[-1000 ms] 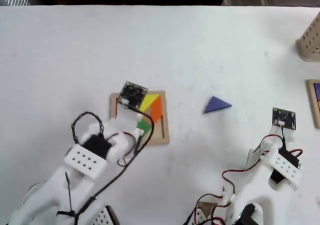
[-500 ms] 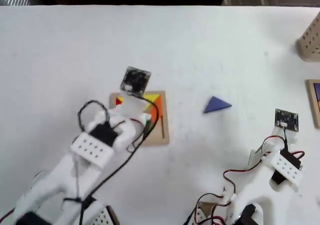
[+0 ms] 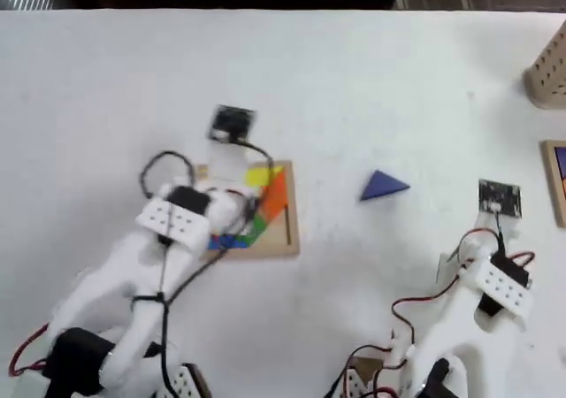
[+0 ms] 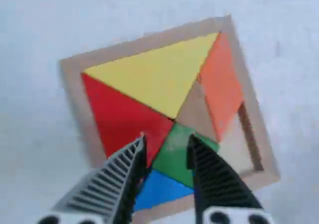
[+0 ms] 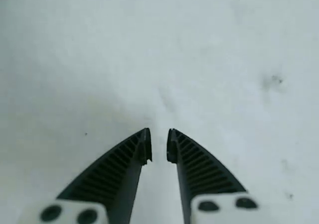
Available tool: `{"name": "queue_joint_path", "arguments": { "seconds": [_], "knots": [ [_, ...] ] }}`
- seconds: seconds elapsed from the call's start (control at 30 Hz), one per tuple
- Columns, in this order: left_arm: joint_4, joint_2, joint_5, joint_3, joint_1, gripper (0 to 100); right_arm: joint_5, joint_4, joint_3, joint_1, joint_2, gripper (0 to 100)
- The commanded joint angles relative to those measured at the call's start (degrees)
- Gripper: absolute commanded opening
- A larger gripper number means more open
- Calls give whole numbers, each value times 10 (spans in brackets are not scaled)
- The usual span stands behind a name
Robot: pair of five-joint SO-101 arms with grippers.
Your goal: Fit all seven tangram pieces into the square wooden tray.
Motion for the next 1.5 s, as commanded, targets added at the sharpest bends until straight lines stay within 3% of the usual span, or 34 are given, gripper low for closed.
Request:
{"name": "queue_joint_path", "arguments": {
  "seconds": [0.0,0.1,0.23,0.4,0.6,1.0,1.13,1.47],
  "knots": [
    [57,-30,-1,-29,-80,237,-34,51,-78,-44,-12,80],
    [72,-29,-67,-25,-153,208,-58,102,-137,-88,-12,80],
    [33,-32,-135,13,-225,166,-111,132,-193,-159,-10,81],
    [1,-30,-142,28,-271,171,-221,138,-252,-241,63,90],
    [1,-30,-142,25,-271,257,-346,137,-375,-295,259,153],
    [-4,-29,-145,28,-270,271,-319,142,-626,-327,555,190],
    [-4,-29,-146,28,-270,271,-284,153,-666,-342,583,300],
    [-4,-29,-146,28,-270,271,-280,134,-669,-364,600,288]
  ]
}}
